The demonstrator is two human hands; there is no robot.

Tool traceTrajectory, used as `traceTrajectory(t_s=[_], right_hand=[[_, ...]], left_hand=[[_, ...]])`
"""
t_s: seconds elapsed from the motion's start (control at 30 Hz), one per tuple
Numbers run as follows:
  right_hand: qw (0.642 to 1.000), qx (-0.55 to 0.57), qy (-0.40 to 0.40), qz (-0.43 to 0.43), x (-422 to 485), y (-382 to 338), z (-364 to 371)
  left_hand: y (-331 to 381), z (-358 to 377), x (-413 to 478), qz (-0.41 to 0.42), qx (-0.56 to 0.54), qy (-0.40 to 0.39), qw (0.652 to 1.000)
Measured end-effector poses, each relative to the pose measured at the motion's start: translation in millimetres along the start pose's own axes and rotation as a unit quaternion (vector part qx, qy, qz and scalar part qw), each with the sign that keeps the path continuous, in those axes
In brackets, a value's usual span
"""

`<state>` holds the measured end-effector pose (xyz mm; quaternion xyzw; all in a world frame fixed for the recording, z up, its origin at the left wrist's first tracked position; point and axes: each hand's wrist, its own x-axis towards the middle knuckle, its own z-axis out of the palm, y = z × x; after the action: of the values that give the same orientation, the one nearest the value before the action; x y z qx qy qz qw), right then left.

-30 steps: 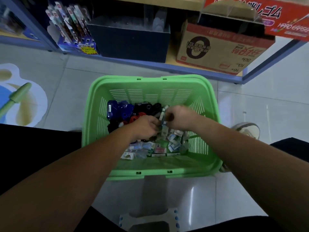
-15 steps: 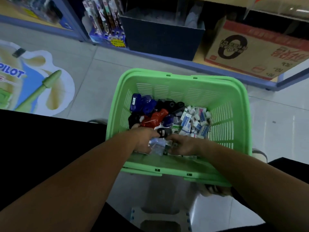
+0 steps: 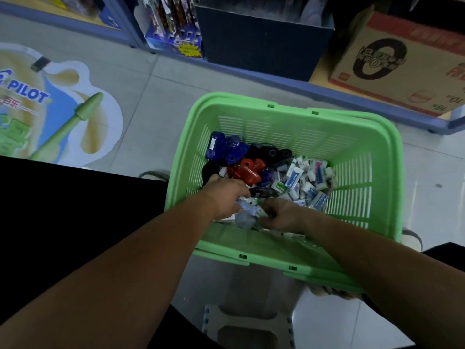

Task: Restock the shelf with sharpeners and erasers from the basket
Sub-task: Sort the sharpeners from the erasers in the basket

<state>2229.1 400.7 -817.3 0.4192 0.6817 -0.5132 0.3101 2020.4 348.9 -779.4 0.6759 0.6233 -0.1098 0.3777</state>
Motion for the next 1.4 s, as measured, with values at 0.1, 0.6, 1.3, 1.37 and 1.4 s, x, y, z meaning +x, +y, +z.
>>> traceTrajectory(t_s=[0.1,0.6,1.3,1.37,1.4], right_hand=[[0.999,0.016,-0.023,-0.018,-7.4,-2.9,-6.7],[0.993,-0.101,-0.059,-0.012,-13.6,-4.3,-12.3],[0.997,-0.038,0.049,-0.052,-30.5,-51.3,-16.4],[0.996,0.054,0.044,-0.055,-25.5,-50.9,-2.6],[0.995,0.067,0.052,-0.061,-21.1,-48.4,2.2]], left_hand=[[-1.1,1.2,0.5,-0.004,-0.003,0.001,1.000],[5.4,-5.3,3.1,-0.009,0.026,-0.021,0.999],[7.8,-44.4,-17.4,-0.085,-0.076,-0.104,0.988],[4.7,-30.8,-17.4,-0.079,-0.007,-0.113,0.990],[2.9,-24.9,-15.6,-0.081,0.017,-0.113,0.990]])
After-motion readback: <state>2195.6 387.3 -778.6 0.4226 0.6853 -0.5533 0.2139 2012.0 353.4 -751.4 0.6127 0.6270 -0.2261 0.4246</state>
